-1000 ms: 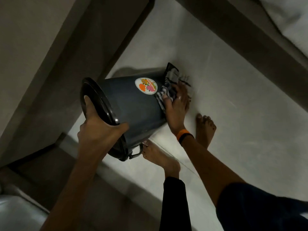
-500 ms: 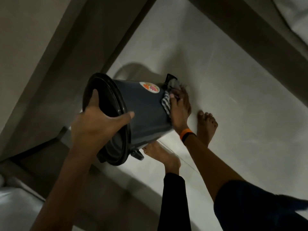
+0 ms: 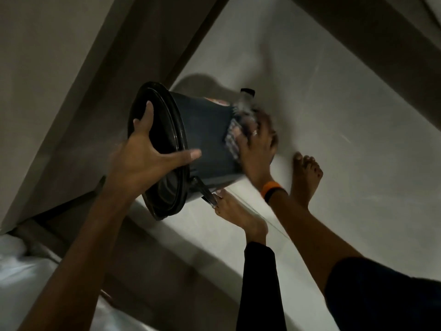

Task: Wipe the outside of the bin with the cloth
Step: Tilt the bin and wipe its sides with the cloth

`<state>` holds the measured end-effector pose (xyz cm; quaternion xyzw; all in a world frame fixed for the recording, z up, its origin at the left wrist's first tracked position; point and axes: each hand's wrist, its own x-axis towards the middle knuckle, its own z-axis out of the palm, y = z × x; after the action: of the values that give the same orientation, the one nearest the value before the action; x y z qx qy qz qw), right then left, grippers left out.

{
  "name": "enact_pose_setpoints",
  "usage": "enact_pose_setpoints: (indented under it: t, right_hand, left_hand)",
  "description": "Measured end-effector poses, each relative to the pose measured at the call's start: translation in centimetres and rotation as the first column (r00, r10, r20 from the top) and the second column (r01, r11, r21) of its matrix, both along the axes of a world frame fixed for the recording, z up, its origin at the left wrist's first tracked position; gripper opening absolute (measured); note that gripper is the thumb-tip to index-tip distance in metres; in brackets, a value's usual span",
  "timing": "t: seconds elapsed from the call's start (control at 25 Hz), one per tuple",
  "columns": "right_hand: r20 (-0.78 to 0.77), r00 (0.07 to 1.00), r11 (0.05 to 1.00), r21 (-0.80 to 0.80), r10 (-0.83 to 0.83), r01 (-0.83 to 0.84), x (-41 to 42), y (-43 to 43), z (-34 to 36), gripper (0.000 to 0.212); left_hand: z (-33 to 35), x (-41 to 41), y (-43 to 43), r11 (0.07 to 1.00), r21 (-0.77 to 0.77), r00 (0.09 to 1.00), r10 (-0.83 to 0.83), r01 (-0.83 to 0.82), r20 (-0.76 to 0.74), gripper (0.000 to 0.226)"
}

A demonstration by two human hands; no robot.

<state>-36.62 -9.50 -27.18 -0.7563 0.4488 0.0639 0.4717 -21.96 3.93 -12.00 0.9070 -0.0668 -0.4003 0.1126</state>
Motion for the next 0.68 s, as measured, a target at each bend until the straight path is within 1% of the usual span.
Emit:
enact_pose_setpoints:
  t: [0.04,0.08,0.12,0.16,0.2,0.28,0.32,0.36,0.4,0.44,0.48,0.52,0.56,0.6,0.64,0.68]
  right_hand:
    - [-0.09,0.994,0.996,0.05,-0.065,0.07,0.9,-1.6,-0.8,0.053]
    - [-0.142,0.987,0.993,0.079,-0.075,0.087,1.2,-2.0,-0.9,0.053]
    - [-0.112,0.992,0.993,0.094,-0.055,0.065,1.2,-1.4,-0.3,0.054]
    - [-0.008,1.0,0.997,0.083,0.006,-0.006,0.9,0.2,1.0,0.056]
    - [0.124,0.988,0.994,0.044,0.089,-0.096,0.3,2.5,2.7,0.056]
    - [0.325,0.906,0.962,-0.057,0.271,-0.267,-1.6,6.6,4.8,0.057]
    - [0.358,0.875,0.944,-0.089,0.327,-0.316,-2.4,7.4,4.5,0.058]
    - [0.351,0.874,0.942,-0.106,0.335,-0.318,-2.4,7.0,3.5,0.06]
    - [0.282,0.916,0.958,-0.083,0.287,-0.275,-1.9,5.7,2.2,0.059]
    - [0.173,0.967,0.982,-0.035,0.189,-0.185,-1.1,4.1,1.0,0.054]
    - [0.064,0.996,0.998,0.01,0.063,-0.063,-0.1,2.1,-0.2,0.051]
    - [-0.009,0.999,0.997,0.061,-0.054,0.054,0.8,-0.1,-1.2,0.05]
    - [-0.045,0.989,0.983,0.112,-0.142,0.147,1.7,-2.2,-2.0,0.049]
    - [-0.056,0.981,0.968,0.159,-0.187,0.193,2.3,-3.9,-2.1,0.049]
    - [-0.053,0.98,0.96,0.196,-0.194,0.201,2.7,-5.1,-1.9,0.049]
    - [-0.029,0.982,0.954,0.233,-0.188,0.19,2.9,-5.4,-1.0,0.048]
  left_hand:
    - [0.0,0.0,0.3,1.0,0.001,0.999,-0.008,0.008,-0.04,0.136]
    - [0.0,0.0,0.5,1.0,0.0,0.999,-0.014,0.014,-0.047,0.139]
    - [-0.1,-0.2,0.6,1.0,-0.005,1.0,-0.014,0.014,-0.026,0.139]
    - [-0.1,-0.1,0.7,1.0,-0.018,1.0,-0.002,0.002,0.007,0.135]
    - [-0.2,0.0,0.7,0.999,-0.04,0.999,0.017,-0.016,0.039,0.129]
    - [-0.5,0.5,0.6,0.997,-0.073,0.996,0.039,-0.033,0.078,0.12]
    - [-0.8,0.6,0.7,0.996,-0.078,0.994,0.045,-0.037,0.101,0.115]
    - [-1.0,1.0,0.7,0.995,-0.08,0.988,0.063,-0.052,0.14,0.111]
    - [-1.1,1.1,0.6,0.992,-0.086,0.977,0.102,-0.087,0.187,0.107]
    - [-0.9,1.1,0.5,0.984,-0.105,0.959,0.163,-0.142,0.231,0.103]
    - [-0.6,0.9,0.5,0.968,-0.15,0.941,0.234,-0.201,0.246,0.099]
    - [-0.4,0.5,0.6,0.945,-0.201,0.926,0.301,-0.257,0.229,0.097]
    - [0.0,-0.1,0.4,0.927,-0.23,0.924,0.34,-0.297,0.175,0.102]
    - [0.4,-1.1,0.1,0.931,-0.219,0.941,0.321,-0.294,0.104,0.113]
    - [0.7,-2.4,-0.2,0.959,-0.173,0.97,0.238,-0.226,0.054,0.128]
    - [0.9,-3.7,-0.4,0.988,-0.107,0.992,0.118,-0.113,0.038,0.137]
